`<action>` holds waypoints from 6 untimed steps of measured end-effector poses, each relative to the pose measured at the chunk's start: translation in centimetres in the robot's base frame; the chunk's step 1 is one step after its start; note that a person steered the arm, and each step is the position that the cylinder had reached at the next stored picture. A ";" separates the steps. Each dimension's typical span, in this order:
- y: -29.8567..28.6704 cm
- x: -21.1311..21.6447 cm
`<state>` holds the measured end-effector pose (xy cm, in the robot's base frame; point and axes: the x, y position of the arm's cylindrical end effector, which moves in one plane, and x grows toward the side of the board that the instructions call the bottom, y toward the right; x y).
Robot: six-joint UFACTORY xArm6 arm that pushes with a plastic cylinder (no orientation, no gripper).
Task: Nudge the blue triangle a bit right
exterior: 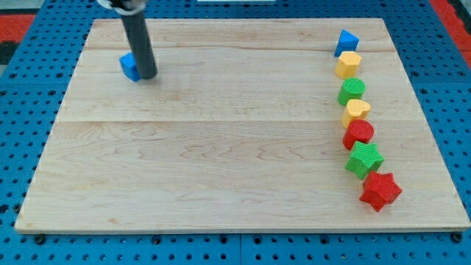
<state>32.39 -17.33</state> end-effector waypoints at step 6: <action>2.5 -6.5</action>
